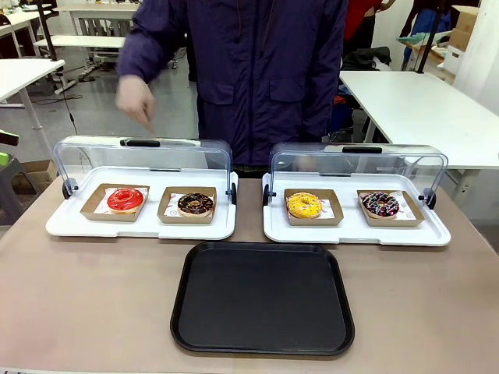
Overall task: Move the first donut from the left to the tray.
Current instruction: Pick up the Paper togo box containing the Donut indicated by the person and place it on the Handle tray.
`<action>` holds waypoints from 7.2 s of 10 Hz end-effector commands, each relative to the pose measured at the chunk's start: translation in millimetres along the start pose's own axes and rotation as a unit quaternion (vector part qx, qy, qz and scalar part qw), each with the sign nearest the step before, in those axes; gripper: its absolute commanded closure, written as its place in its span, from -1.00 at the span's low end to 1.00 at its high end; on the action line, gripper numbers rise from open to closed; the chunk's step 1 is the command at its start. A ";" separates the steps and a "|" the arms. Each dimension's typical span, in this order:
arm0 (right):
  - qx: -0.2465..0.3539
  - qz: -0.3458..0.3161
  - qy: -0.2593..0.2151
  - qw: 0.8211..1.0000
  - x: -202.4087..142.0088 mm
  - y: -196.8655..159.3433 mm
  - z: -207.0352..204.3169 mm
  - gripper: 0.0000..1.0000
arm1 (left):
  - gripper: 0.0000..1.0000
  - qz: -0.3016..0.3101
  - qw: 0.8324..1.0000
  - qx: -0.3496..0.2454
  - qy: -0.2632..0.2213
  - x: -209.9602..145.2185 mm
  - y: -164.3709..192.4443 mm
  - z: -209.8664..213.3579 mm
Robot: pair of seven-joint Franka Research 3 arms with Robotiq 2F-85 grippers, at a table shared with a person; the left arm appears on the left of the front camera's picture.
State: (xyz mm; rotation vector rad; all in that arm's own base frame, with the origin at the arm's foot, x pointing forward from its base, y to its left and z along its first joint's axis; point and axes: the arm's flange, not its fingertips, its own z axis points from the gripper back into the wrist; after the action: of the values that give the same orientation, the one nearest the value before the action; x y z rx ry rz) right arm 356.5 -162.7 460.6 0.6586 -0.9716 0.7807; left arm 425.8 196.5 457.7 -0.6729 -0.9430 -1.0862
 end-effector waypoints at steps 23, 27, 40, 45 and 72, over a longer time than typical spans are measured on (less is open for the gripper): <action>0.000 0.014 -0.015 1.000 2.5 -4.4 -0.4 -1.00 | -1.00 -0.100 0.969 0.005 0.226 75.2 -14.6 -36.3; 0.000 0.014 -0.015 1.000 2.5 -4.4 -0.4 -1.00 | -1.00 -0.128 0.929 -0.016 0.348 76.9 -21.8 -119.4; 0.000 0.014 -0.015 1.000 2.5 -4.4 -0.4 -1.00 | -1.00 -0.174 0.890 -0.020 0.421 12.2 12.5 -219.1; 0.000 0.014 -0.015 1.000 2.5 -4.4 -0.4 -1.00 | -1.00 -0.170 0.872 -0.005 0.460 -7.9 26.4 -245.0; 0.000 0.014 -0.015 1.000 2.5 -4.4 -0.4 -1.00 | 0.96 -0.176 0.860 0.012 0.479 -19.1 21.0 -239.7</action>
State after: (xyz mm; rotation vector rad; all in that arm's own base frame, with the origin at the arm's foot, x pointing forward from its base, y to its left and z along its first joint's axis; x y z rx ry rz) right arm 357.4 -163.2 461.9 0.6573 -0.9705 0.7837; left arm 523.8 10.5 322.0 0.1168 -0.1586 -1.5398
